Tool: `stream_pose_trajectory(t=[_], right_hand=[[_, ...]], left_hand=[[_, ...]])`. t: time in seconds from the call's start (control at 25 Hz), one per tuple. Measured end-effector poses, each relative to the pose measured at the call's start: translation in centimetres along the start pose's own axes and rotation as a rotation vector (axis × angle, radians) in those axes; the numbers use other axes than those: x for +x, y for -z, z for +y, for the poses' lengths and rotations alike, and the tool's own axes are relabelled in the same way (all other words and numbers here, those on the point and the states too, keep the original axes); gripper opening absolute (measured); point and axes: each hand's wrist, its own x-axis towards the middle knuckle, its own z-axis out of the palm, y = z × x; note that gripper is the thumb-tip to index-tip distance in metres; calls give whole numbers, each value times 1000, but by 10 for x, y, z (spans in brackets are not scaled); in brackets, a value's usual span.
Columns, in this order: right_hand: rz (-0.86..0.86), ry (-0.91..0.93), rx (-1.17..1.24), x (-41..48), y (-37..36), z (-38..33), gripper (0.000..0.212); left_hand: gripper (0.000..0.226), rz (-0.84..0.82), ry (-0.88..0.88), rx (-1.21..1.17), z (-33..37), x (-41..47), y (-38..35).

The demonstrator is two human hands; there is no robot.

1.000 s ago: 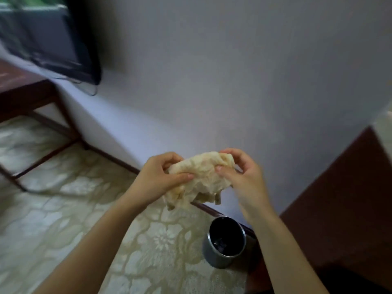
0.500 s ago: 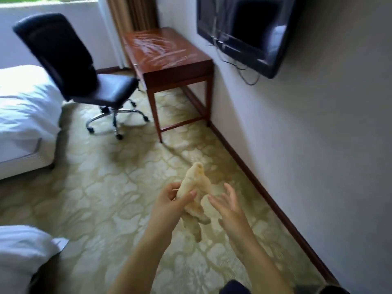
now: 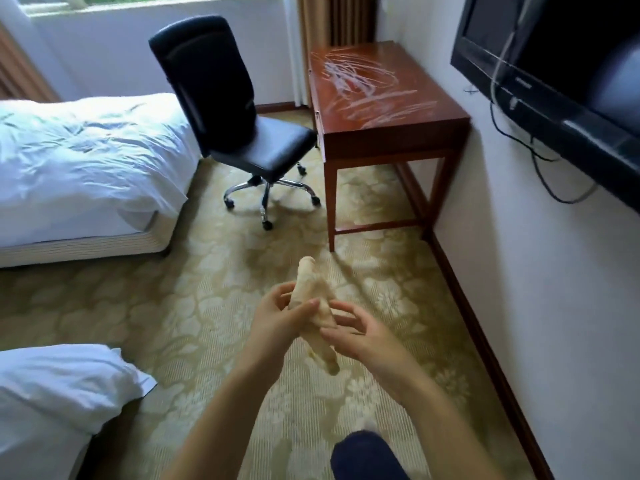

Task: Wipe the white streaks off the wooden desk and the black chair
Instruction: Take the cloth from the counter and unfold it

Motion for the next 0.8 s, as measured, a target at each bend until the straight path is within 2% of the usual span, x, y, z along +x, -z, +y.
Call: stream_pose_trajectory(t=[0.12,0.36,0.6,0.8], right_hand=[[-35,64,-145,71,41,-47,49],[212,217,-182,191,92,-113,15],[357,266,-172,324,130,-162,17],[520,265,-148,444,147,-217,19]], left_hand=[[38,41,-21,-38,37,72,-14],[63,12,-40,-88,87,191,-32],[36,-34,-74,36,116,339,-32],[18,-79,-57,43,171,485,-27]])
